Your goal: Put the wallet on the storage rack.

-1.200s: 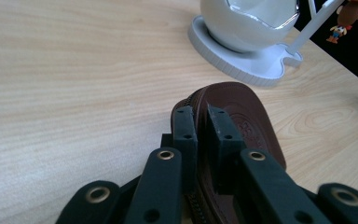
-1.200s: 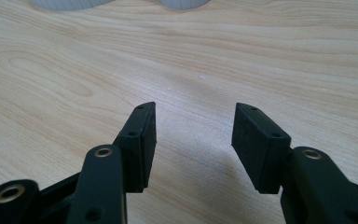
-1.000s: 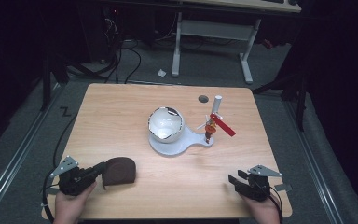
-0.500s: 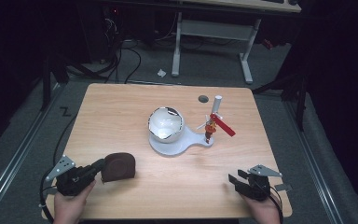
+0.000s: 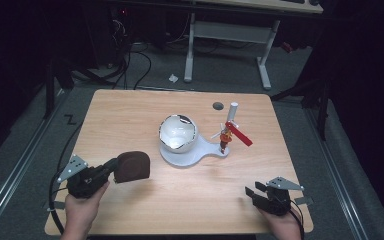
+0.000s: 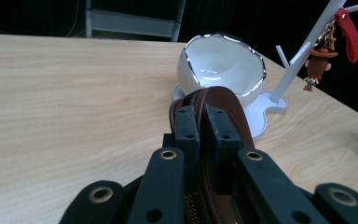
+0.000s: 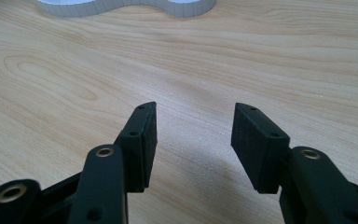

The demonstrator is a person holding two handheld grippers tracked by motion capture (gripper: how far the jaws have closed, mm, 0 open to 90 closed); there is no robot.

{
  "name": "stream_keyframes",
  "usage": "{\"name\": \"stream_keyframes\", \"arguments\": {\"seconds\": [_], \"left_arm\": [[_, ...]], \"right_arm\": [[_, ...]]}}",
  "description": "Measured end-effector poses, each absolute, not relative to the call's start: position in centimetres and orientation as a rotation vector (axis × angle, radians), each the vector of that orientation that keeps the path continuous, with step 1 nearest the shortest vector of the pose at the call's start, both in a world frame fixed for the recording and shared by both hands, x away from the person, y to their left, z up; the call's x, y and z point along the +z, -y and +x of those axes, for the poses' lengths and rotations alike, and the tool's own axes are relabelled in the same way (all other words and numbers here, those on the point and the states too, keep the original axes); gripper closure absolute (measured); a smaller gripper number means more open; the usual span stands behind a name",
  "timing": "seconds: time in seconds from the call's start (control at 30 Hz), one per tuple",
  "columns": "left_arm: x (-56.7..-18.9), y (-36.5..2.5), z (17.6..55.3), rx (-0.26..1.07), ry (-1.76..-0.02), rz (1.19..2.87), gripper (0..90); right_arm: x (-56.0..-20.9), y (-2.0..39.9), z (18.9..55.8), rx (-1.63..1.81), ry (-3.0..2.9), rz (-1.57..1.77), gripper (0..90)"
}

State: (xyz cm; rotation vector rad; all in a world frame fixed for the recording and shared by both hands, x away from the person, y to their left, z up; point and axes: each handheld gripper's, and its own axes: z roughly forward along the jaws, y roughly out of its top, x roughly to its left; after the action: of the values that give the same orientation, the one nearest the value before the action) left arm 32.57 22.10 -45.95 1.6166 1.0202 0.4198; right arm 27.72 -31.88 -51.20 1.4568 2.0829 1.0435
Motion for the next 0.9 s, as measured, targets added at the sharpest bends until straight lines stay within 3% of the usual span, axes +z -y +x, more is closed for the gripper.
{"name": "stream_keyframes", "arguments": {"seconds": [0.9], "left_arm": [[-42.7,-16.0,39.7,0.46,-1.004,1.616,84.6]], "right_arm": [[-51.1,32.4,27.6,1.062,-2.08,1.454,51.0]]}}
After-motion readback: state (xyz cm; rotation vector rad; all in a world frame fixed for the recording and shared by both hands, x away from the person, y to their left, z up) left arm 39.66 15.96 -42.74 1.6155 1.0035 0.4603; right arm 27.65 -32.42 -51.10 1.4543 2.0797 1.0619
